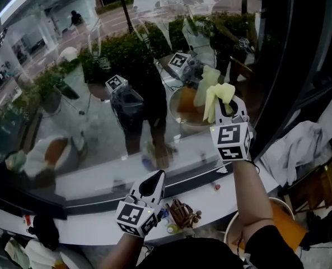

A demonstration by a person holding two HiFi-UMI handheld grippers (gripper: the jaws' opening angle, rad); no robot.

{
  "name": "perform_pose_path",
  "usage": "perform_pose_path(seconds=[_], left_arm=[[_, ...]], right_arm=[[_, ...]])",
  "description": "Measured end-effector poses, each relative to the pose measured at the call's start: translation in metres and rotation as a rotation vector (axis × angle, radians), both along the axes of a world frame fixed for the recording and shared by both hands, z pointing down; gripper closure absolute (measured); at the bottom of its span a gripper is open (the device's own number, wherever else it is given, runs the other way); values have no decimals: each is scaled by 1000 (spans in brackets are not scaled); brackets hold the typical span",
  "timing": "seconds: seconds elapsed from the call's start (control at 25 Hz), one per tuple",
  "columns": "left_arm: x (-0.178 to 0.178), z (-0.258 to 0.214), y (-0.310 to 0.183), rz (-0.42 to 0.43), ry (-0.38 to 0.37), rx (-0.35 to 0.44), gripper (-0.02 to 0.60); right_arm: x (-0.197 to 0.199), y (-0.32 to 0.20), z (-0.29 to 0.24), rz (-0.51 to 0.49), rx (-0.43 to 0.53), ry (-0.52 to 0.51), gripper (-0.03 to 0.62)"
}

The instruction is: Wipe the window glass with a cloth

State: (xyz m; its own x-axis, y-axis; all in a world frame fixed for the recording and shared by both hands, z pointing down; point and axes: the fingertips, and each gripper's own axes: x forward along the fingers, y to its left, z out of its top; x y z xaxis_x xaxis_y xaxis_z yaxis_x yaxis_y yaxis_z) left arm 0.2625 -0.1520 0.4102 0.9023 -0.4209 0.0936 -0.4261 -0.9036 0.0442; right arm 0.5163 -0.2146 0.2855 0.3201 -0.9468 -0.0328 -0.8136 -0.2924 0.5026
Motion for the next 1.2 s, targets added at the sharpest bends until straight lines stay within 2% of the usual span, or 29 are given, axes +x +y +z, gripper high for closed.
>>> perform_pose_path(seconds=[0.4,0.6,0.8,1.0,1.2], left_arm=[[-6,0,2,-17,-1,6,574],[-6,-6,0,-16,9,30,574],[-4,-16,-3,-12,35,43,574],[-5,-32,-6,-4,95,-3,574],[-13,-47,-17,-9,107,32,574]], right_arm=[[0,0,1,-7,6,-7,551],[0,6,3,-44,48,-107,551],[0,16,-6,-61,89,-140,551],[-7,23,-26,-69,123,-123,551],[-14,23,-44,-71,144,-100,551]])
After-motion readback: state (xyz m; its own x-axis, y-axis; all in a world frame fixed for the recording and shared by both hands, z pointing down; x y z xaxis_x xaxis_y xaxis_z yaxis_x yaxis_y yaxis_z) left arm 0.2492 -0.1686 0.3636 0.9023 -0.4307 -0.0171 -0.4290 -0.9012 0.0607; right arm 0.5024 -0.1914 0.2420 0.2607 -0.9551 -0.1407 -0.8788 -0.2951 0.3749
